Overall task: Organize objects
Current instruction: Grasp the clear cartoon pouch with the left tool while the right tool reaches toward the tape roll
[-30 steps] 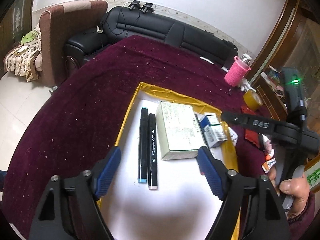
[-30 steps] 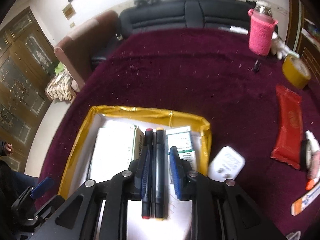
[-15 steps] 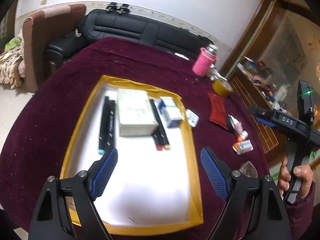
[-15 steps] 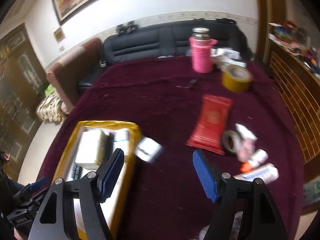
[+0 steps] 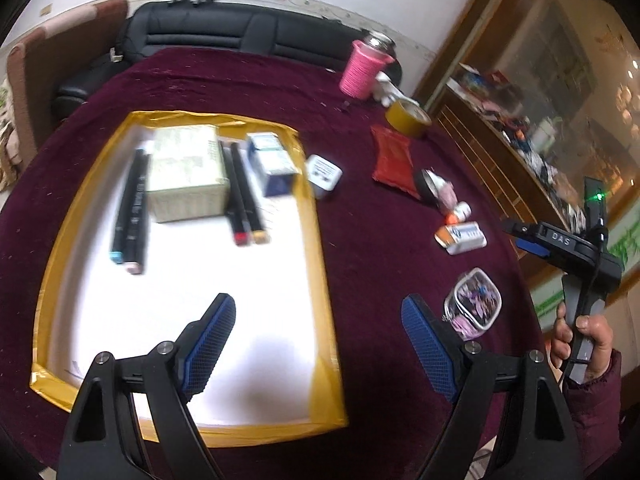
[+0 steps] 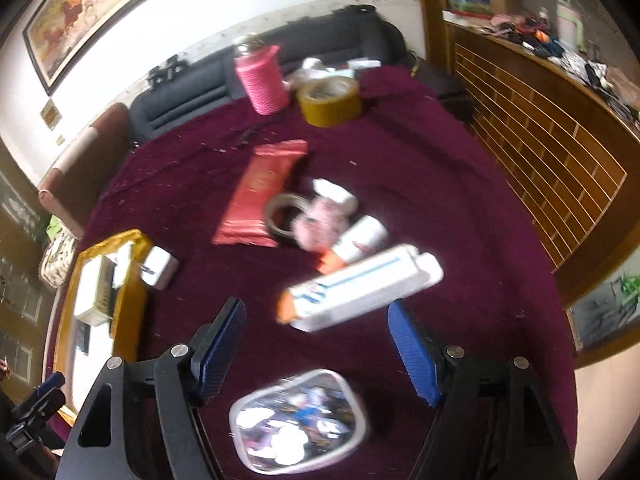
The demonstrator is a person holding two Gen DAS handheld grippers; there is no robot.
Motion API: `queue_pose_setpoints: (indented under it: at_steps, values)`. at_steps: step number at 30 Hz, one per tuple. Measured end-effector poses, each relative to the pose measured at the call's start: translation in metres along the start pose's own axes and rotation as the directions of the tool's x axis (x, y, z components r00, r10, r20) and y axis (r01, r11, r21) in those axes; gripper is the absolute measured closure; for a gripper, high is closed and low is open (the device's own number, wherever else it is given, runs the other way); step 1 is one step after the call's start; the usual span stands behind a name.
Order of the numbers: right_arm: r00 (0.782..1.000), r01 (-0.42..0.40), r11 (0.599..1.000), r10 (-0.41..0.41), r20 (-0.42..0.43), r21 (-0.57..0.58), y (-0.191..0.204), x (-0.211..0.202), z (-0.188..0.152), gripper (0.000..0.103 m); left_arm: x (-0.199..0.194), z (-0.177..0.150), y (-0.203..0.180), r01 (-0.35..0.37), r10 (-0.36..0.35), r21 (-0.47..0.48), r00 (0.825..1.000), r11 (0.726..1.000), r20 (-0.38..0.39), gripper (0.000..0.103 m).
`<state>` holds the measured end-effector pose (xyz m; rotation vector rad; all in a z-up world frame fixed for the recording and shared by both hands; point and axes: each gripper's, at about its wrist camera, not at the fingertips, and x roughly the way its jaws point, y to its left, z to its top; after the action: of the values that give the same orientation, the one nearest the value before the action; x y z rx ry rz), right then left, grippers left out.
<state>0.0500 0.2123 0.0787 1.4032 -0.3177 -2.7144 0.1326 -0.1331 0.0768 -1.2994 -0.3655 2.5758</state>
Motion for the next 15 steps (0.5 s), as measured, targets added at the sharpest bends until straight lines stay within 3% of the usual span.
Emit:
queue_pose_setpoints:
  at_steps: [8,11,15]
  values:
    - [0.999,0.0,0.996,0.005,-0.054,0.089,-0.046,0.02,-0.025,0.025,0.032,-0.011,-0.063,0.095,-0.082,0.18,0.994,0.979,-0.077,0.019]
    - [0.998,-0.013,0.992,0.022,-0.065,0.124,-0.06,0.024,-0.032,0.025,0.046,-0.016,-0.094,0.125,-0.104,0.284,0.991,0.951,-0.086,0.019]
    - [0.997,-0.032,0.986,0.042,-0.059,0.161,-0.077,0.024,-0.038,0.025,0.07,-0.019,-0.138,0.166,-0.147,0.446,0.986,0.879,-0.079,0.019]
